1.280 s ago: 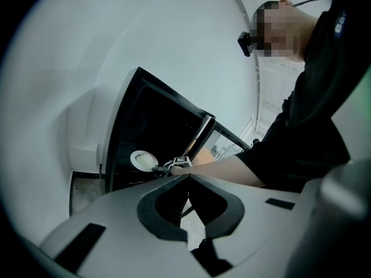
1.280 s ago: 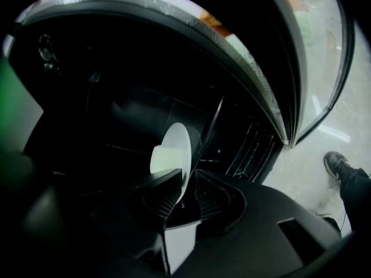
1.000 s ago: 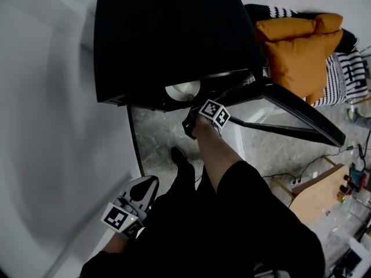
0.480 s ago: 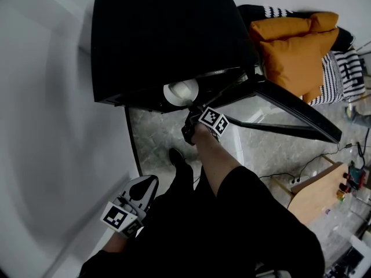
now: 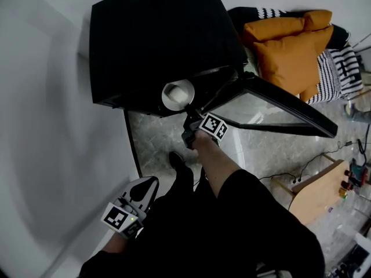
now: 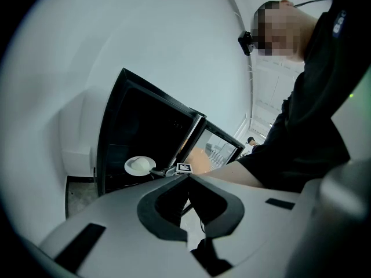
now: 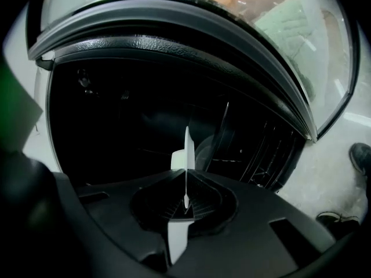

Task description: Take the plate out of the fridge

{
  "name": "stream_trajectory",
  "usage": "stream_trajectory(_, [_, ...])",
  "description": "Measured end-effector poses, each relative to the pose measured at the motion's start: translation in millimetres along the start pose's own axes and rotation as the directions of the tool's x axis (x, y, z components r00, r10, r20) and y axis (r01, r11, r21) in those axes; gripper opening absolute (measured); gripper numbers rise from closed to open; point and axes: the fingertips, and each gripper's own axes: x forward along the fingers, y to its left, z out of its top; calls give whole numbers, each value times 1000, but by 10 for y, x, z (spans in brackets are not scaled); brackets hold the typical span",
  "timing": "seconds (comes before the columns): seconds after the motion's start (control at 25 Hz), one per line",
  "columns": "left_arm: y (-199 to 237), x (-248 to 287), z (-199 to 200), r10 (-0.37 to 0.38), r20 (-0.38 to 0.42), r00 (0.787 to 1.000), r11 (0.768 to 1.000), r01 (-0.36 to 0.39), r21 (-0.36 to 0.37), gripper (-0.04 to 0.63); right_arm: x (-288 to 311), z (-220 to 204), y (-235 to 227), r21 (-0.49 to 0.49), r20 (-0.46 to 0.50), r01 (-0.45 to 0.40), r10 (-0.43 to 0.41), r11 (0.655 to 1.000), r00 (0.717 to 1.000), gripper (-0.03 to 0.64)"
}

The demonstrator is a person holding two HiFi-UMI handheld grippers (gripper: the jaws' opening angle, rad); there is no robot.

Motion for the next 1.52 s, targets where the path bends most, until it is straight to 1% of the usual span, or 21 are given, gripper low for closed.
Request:
stream_trajectory(0.28, [-49,25,-7,-10,-7,1000,1000,10,13,6,-90,2,84,25,14,-68,68,997,998,15])
stream_trajectory(0.6, [-92,54,30,-26,-4,1000,999,26,25,6,-234,-25,183,36,7,-122,122,992,993,15])
stream_trajectory(0.72, [-98,60,50,-31,3,1000,999,31,28,7,-305,-61,322,44,-2,-149,149,988,989,15])
stream_trajectory(0.92, [-116,91,158,-46,36,998,999,45,31,6,-523,-162,601,37,-52,-178,180,983,982,15])
stream_trajectory(1.04, [-153,116,290,-73,85,994,997,71,34,6,-740,-219,805,19,-90,-205,206,979,974,15])
stream_trajectory(1.2, [-124,113,306,-73,60,996,995,69,67,7,-1100,-241,1096,18,-121,-255,255,967,959,15])
stream_trajectory(1.36, [-161,92,400,-88,71,994,993,82,83,6,-1466,-229,1372,26,-129,-288,289,957,949,17])
stream_trajectory(1.52, [-149,84,320,-108,74,991,988,98,119,6,-1817,-153,1696,39,-115,-326,328,945,938,16])
